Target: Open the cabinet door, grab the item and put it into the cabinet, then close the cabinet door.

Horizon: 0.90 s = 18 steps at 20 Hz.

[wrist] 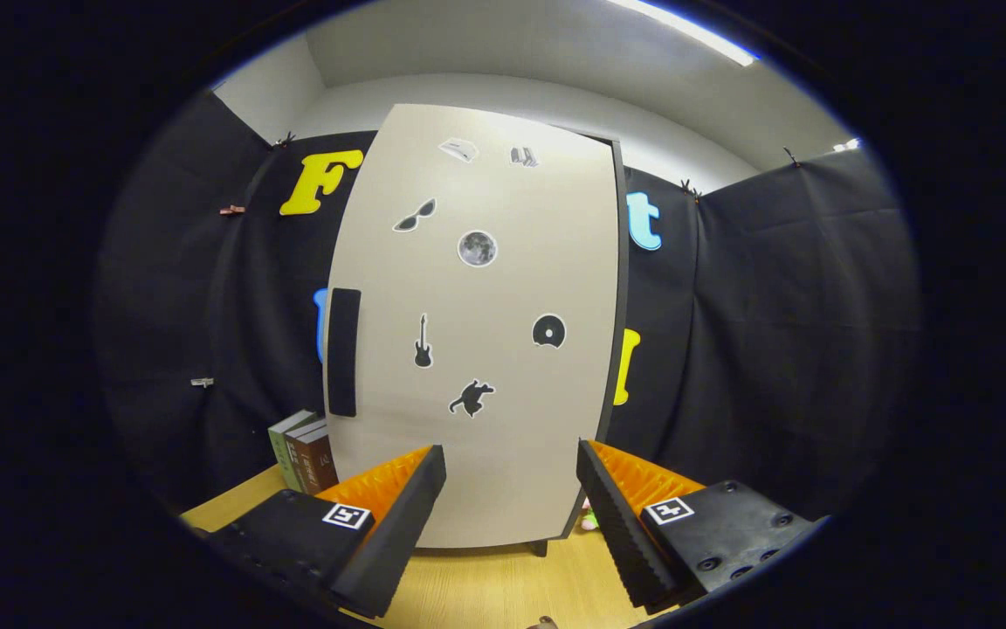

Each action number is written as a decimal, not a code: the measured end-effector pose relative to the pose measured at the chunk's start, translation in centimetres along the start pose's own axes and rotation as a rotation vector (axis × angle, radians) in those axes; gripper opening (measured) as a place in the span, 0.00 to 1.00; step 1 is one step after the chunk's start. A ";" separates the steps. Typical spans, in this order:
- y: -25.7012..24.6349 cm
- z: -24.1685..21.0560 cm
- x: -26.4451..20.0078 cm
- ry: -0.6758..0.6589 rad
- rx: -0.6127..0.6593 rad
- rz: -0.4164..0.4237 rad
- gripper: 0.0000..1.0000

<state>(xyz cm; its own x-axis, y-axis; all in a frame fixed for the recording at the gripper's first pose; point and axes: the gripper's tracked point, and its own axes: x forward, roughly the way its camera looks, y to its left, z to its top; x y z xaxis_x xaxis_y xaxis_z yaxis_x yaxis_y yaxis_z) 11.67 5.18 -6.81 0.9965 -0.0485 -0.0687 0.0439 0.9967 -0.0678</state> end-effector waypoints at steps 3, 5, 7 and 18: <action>0.4 0.3 -0.1 -0.005 -0.007 0.006 0.98; 0.7 0.4 -0.1 -0.004 -0.005 0.011 0.98; 0.6 0.3 -0.2 -0.002 -0.004 0.008 0.98; 1.0 0.2 -0.7 0.009 0.013 0.010 0.98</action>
<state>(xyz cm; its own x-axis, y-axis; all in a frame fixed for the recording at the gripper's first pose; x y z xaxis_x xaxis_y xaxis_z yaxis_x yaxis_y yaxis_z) 11.02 6.26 -6.58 0.9962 -0.0395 -0.0782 0.0353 0.9979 -0.0542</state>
